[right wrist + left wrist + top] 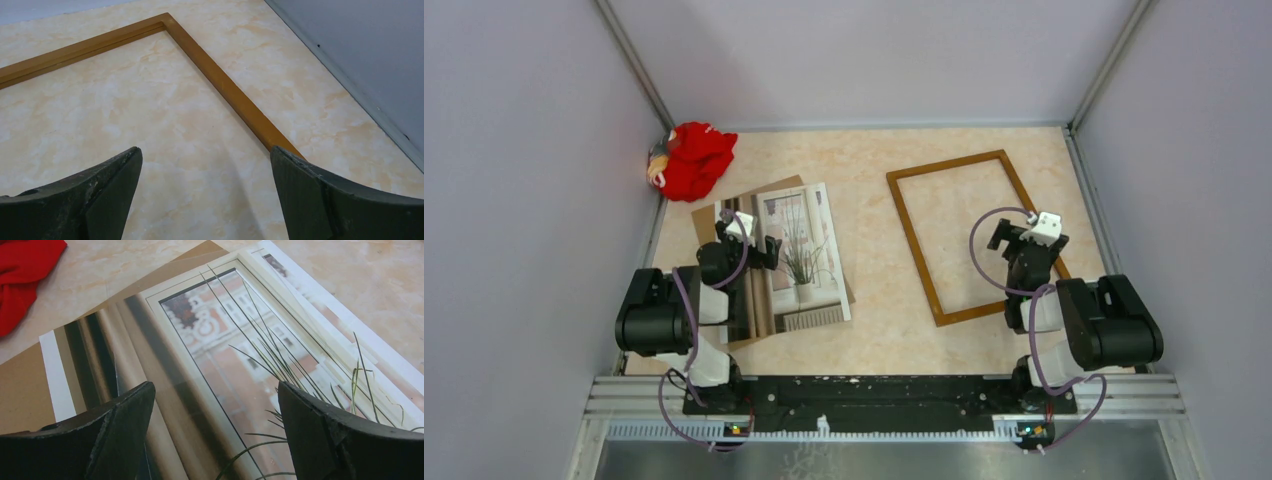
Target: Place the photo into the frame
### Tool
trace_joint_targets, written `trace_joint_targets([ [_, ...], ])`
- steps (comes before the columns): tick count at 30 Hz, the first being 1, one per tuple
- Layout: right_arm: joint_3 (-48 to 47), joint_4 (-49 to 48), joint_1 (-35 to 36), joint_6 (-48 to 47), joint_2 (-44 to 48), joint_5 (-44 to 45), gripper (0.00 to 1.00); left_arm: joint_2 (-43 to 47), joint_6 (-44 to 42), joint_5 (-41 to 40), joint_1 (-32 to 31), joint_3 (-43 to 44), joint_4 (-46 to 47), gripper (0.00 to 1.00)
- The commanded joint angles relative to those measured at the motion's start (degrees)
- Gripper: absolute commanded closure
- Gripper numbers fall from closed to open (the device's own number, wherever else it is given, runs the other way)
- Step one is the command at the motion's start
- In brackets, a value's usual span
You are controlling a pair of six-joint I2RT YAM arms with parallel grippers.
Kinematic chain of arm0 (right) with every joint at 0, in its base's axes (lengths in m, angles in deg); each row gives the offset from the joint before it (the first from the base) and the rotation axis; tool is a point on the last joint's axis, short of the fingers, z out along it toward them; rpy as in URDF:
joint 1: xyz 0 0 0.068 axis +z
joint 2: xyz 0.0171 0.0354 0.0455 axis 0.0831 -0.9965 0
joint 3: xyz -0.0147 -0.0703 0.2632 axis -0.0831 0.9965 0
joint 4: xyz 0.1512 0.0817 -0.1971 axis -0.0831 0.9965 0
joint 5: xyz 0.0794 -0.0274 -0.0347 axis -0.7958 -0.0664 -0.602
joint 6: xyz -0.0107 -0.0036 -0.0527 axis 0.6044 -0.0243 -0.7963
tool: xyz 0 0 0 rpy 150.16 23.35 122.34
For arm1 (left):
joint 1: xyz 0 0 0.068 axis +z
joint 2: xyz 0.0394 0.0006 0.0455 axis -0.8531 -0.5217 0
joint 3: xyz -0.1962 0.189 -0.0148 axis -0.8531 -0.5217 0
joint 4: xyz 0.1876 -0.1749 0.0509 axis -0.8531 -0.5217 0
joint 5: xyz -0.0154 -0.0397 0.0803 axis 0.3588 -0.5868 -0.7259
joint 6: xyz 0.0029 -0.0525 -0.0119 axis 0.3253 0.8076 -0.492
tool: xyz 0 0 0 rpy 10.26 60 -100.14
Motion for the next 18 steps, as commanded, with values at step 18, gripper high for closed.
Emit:
trace_joint_targets([
  [18,-20.8,44.7,1.0,11.5,9.7,11.4,0.01,7.0,2.2,-1.9,2.7,17.7,-31.2,0.01],
])
